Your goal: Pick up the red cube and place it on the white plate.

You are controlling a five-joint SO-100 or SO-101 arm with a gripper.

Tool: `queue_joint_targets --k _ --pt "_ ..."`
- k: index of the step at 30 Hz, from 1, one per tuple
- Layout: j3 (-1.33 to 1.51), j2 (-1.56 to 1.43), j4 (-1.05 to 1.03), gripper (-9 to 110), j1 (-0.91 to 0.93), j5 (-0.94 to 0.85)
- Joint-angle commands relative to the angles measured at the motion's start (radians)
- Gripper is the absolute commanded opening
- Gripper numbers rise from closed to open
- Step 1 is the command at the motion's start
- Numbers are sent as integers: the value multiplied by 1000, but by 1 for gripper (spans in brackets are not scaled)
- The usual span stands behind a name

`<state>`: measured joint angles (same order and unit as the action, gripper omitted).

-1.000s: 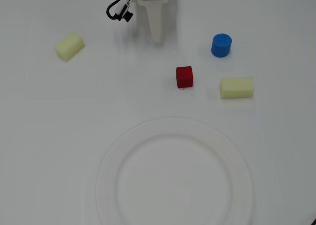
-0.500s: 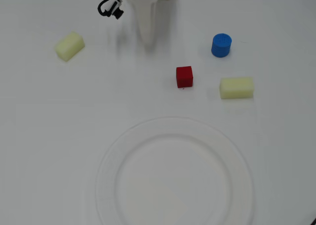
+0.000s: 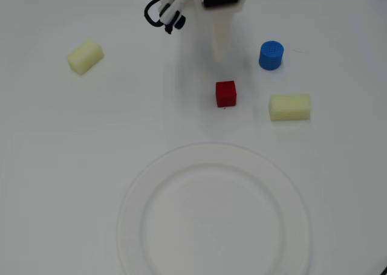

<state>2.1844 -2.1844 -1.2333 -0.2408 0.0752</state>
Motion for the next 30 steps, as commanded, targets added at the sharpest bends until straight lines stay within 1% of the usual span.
queue_joint_targets --k 1,3,9,15,20,22,26,28,30 --pt "-29 9 23 23 -41 2" --pt "-21 29 57 25 -49 -2" --pt "-28 178 161 25 -21 -15" --pt "-3 295 273 24 12 -34" --pt "-2 321 311 22 38 -72" --pt "-2 327 314 17 41 -100" --pt "-3 334 322 4 43 -118" --pt "-3 328 328 0 44 -121" --pt "-2 310 330 0 43 -123"
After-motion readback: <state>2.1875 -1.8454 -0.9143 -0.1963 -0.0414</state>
